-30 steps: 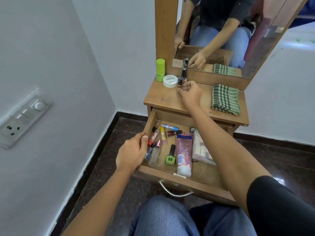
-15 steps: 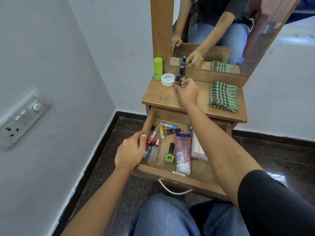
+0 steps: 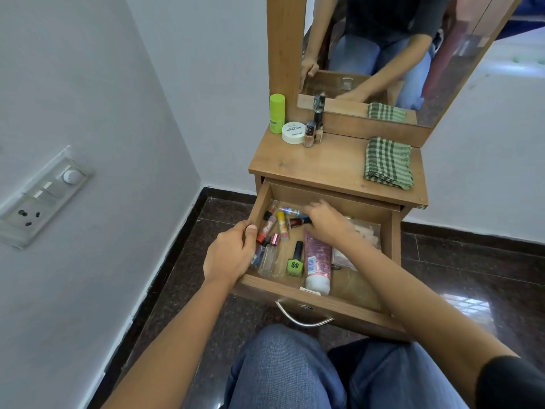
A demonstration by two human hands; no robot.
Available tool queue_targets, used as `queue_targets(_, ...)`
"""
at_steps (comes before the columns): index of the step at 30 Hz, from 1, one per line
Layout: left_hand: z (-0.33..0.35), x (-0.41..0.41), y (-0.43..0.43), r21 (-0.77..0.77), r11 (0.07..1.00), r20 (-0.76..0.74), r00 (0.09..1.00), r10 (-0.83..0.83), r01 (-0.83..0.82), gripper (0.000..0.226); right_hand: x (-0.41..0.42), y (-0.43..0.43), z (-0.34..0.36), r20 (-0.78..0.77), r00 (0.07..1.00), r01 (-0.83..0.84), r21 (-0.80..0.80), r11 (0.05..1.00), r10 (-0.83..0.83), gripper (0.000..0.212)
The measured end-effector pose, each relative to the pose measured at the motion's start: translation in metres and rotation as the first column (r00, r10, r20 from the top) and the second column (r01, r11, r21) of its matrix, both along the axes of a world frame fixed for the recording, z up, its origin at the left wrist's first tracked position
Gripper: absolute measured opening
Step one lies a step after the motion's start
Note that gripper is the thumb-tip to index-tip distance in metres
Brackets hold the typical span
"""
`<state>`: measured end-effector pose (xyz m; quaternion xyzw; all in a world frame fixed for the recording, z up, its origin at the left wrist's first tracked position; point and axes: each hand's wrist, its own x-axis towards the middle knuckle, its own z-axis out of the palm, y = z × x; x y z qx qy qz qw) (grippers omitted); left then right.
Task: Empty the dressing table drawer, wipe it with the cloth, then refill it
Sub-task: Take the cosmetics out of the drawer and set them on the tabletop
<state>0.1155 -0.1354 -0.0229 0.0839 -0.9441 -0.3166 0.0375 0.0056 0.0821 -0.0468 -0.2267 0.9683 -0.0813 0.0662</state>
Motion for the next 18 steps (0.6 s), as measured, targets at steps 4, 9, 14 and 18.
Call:
queue_targets(4, 0.0, 0.0, 0.0, -0.004, 1.0, -0.004, 1.0, 0.002, -0.002, 0.042, 0.005, -0.006, -0.003, 0.044, 0.99, 0.136, -0.013, 0.991, -0.135, 0.036)
queue_targets(9, -0.001, -0.001, -0.001, -0.01, 1.0, -0.006, 1.0, -0.004, 0.004, 0.043, 0.009, -0.013, -0.008, -0.069, 0.991, 0.12, 0.116, 0.986, -0.113, 0.035)
queue_targets(14, -0.003, -0.001, -0.001, -0.016, 1.0, -0.009, 1.0, 0.0, 0.0, 0.043, 0.015, -0.013, 0.001, -0.139, 0.989, 0.057, 0.053, 0.997, -0.049, 0.022)
queue_targets(18, -0.002, -0.001, -0.001, -0.018, 1.0, -0.016, 1.0, 0.01, -0.01, 0.042, 0.014, -0.015, 0.041, -0.079, 0.994, 0.045, -0.343, 0.938, -0.077, 0.017)
